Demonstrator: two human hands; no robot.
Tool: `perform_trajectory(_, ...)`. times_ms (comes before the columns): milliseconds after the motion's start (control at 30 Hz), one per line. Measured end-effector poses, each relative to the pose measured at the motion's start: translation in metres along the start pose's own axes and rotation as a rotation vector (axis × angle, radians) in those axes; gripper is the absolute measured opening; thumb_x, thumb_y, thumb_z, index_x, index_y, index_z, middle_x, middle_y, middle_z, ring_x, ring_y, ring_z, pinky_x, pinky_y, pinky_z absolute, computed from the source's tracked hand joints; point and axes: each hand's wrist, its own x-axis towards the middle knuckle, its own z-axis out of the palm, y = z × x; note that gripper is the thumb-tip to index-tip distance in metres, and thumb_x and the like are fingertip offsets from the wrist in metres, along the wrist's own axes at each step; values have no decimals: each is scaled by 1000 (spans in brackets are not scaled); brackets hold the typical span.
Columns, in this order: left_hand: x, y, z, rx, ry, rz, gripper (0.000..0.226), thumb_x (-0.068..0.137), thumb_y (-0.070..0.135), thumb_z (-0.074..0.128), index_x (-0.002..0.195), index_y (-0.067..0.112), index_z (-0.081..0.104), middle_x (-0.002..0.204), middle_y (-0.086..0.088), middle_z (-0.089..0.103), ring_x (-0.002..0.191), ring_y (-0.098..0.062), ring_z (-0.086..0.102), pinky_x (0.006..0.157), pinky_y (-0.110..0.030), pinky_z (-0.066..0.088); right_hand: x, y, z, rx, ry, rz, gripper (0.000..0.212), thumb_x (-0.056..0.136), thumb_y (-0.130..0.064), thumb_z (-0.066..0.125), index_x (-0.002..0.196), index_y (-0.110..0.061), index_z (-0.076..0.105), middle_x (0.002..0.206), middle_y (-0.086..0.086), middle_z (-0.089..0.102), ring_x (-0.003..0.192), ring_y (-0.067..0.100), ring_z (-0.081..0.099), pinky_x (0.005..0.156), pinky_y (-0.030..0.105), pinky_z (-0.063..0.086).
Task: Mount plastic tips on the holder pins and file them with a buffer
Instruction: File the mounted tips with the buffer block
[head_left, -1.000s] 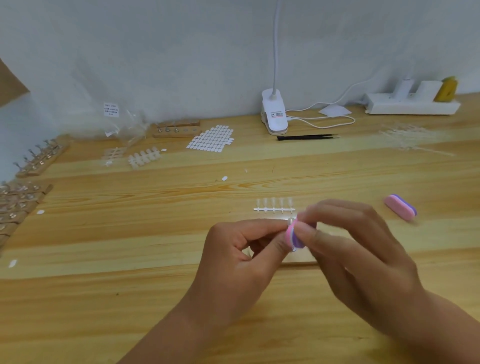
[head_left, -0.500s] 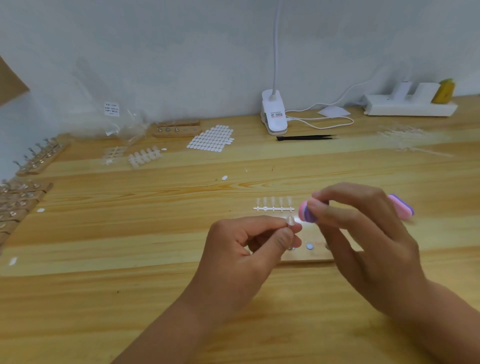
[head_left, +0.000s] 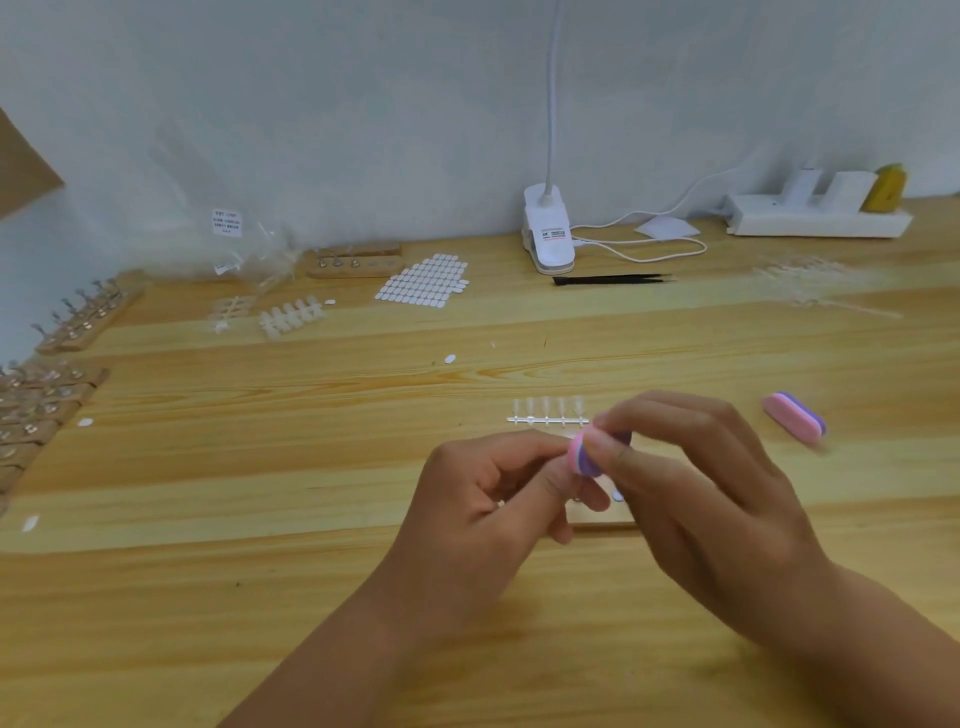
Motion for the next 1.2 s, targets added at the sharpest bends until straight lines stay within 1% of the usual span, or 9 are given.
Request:
perform_trajectory(167, 0, -2, 0, -35, -12, -49, 18, 93, 14, 57, 91, 8, 75, 76, -3, 73, 57, -11, 61, 54, -10, 43, 2, 5, -5, 22, 62, 95, 34, 89, 10, 65, 118, -9, 69, 108, 13, 65, 104, 23, 61, 92, 28, 47)
perform_trajectory(267, 1, -2, 1, -79, -54, -36, 24, 95, 23, 57, 82, 7, 70, 63, -2, 61, 55, -12, 54, 52, -18, 41, -1, -5, 0, 39, 36, 5, 35, 90, 11, 63, 122, -5, 62, 115, 10, 62, 109, 22, 59, 99, 26, 43)
perform_trajectory(367, 4, 0, -1, -185, -44, -137, 26, 92, 20, 49, 70, 18, 62, 58, 3, 46, 54, -16, 44, 48, -26, 38, 2, 5, -3, 13, 17, 56, 37, 88, 14, 62, 117, -7, 70, 109, 14, 65, 104, 24, 59, 95, 27, 46)
perform_trajectory(467, 5, 3, -3, -340, -165, -237, 30, 96, 19, 41, 73, 17, 60, 61, 7, 45, 56, -16, 45, 49, -25, 40, 4, 3, -6, 73, 72, 103, 30, 96, 5, 59, 119, -12, 67, 111, 9, 63, 106, 19, 60, 91, 27, 48)
perform_trajectory(567, 2, 4, -5, -433, -291, -276, 29, 101, 21, 39, 89, -1, 54, 65, 5, 45, 59, -15, 49, 52, -25, 41, 0, -9, -1, 130, 64, 17, 29, 97, 4, 59, 124, -7, 59, 119, 4, 60, 114, 17, 59, 99, 24, 44)
perform_trajectory(700, 4, 5, -10, -519, -346, -309, 27, 101, 22, 38, 81, 15, 55, 66, 4, 45, 58, -15, 51, 53, -25, 41, 0, 5, -6, 145, 27, 92, 28, 95, 4, 60, 119, -9, 60, 113, 6, 62, 109, 19, 61, 91, 32, 50)
perform_trajectory(900, 3, 1, -7, -371, -376, -269, 28, 103, 20, 37, 95, 3, 57, 70, 2, 59, 59, -15, 60, 52, -23, 44, -1, -8, -2, 179, 20, 12, 32, 94, 6, 61, 123, -8, 61, 121, 4, 60, 118, 17, 59, 99, 26, 46)
perform_trajectory(1033, 4, -1, -7, -357, -334, -252, 29, 103, 18, 36, 81, 16, 54, 67, 3, 58, 55, -14, 60, 51, -22, 42, 0, 13, -8, 153, -3, 80, 29, 94, 4, 61, 118, -10, 67, 115, 5, 61, 108, 22, 62, 88, 35, 52)
perform_trajectory(1200, 4, -1, -4, -271, -303, -186, 27, 102, 18, 38, 86, 7, 57, 66, 2, 56, 53, -14, 58, 49, -24, 41, -3, -2, -1, 164, 0, -45, 41, 90, 8, 68, 127, -6, 59, 123, 6, 58, 118, 19, 58, 96, 29, 50)
